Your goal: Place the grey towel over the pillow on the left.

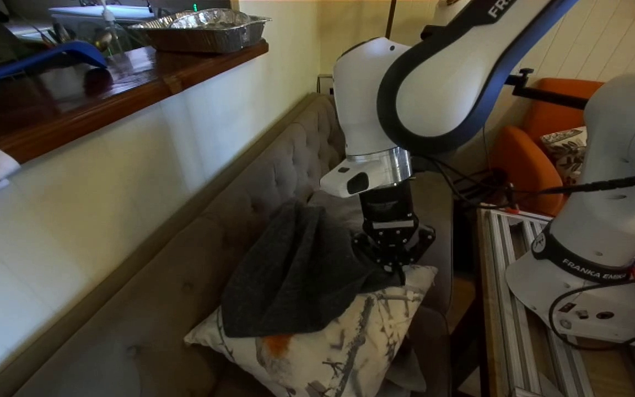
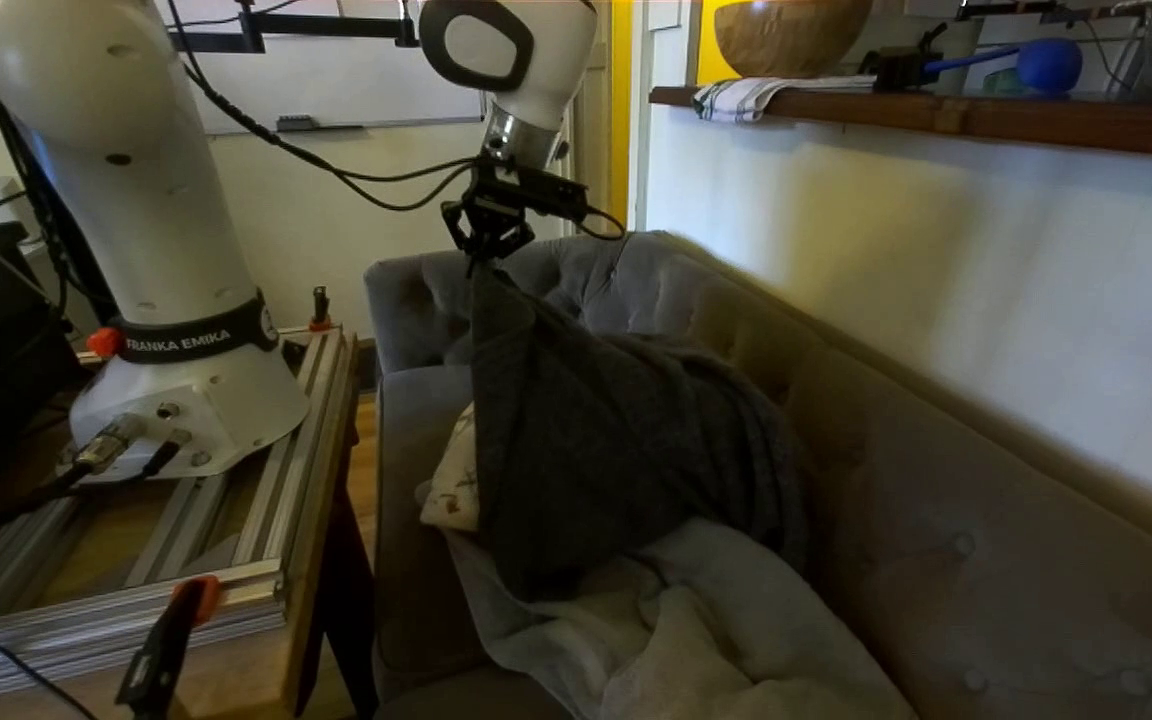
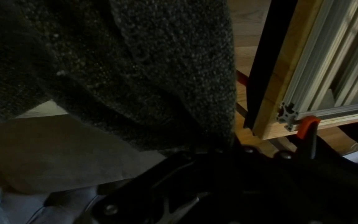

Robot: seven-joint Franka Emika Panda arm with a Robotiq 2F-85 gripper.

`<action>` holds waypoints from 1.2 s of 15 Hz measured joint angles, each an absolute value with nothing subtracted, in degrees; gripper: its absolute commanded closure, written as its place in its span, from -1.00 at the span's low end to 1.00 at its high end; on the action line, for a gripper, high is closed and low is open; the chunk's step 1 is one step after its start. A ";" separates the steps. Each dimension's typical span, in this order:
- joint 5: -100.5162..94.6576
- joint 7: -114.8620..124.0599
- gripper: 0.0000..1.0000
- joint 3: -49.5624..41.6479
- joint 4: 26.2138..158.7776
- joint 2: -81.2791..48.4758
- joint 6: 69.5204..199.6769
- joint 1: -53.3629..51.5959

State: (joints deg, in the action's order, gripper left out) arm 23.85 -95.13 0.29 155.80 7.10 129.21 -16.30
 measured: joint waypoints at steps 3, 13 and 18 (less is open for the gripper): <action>23.84 -97.43 0.43 1.45 155.65 7.08 128.47 -15.63; 25.69 -109.85 0.98 2.93 155.62 7.33 128.53 -15.25; 29.49 -121.95 0.97 2.92 155.61 7.36 127.05 -15.20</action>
